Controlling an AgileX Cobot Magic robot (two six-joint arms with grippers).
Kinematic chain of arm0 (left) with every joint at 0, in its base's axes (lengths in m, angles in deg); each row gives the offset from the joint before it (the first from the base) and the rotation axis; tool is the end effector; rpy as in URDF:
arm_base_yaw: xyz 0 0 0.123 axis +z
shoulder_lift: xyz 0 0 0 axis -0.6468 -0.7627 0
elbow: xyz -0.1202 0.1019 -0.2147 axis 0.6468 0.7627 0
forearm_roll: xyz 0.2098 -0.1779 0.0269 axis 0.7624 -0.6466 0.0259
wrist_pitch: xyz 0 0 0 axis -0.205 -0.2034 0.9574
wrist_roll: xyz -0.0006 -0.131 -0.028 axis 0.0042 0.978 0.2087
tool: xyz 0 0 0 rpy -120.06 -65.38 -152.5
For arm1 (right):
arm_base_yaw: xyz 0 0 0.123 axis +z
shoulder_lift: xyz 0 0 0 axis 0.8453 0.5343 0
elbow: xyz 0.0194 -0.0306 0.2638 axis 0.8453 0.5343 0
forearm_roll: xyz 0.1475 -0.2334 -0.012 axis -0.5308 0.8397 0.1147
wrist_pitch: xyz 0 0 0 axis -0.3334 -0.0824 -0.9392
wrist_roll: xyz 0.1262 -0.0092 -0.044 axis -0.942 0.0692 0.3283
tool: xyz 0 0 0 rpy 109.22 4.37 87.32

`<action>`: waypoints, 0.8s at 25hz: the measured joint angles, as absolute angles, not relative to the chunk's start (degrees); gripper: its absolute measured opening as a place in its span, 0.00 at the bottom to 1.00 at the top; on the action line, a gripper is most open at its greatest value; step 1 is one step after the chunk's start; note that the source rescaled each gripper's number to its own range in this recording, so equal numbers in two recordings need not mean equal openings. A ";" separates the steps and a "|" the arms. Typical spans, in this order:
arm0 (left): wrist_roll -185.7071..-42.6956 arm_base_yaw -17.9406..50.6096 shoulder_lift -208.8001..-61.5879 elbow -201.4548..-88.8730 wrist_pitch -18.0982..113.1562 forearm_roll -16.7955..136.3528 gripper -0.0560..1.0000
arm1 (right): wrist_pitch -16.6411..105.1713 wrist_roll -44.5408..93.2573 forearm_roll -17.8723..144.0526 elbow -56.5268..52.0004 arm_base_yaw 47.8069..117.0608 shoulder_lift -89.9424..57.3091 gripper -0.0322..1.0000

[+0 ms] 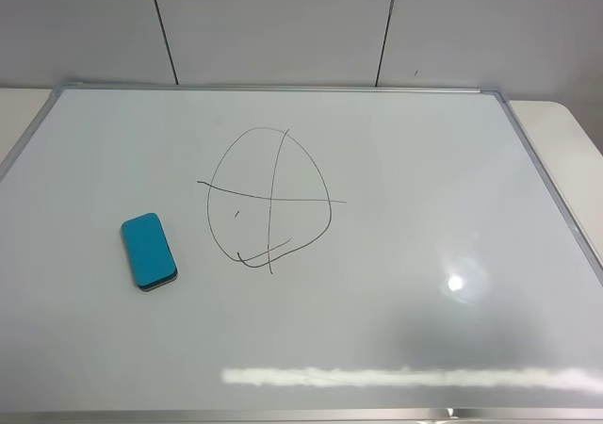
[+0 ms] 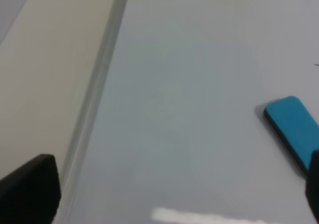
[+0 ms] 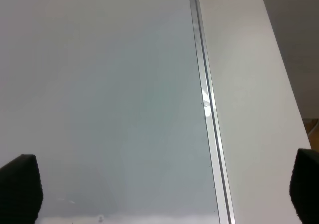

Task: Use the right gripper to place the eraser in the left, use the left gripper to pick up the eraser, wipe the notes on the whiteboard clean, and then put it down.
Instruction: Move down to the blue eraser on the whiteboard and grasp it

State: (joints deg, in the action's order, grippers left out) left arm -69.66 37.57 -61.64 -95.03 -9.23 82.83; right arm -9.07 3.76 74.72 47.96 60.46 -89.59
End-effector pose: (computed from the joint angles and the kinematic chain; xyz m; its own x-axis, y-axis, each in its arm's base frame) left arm 0.0716 0.0160 0.2766 -0.4183 -0.0796 -0.9048 -0.1261 0.9916 -0.0289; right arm 0.0698 -0.0044 0.2739 -0.4589 -0.0917 -0.8838 -0.0289 0.9957 -0.0883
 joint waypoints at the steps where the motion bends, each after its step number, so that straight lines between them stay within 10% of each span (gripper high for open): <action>1: -69.66 37.57 -61.64 -95.03 -9.23 82.91 1.00 | -9.07 3.76 74.72 47.96 60.46 -89.59 1.00; 20: -61.77 36.91 -110.65 -106.31 -5.70 69.58 1.00 | -9.07 3.76 74.72 47.96 60.46 -89.59 1.00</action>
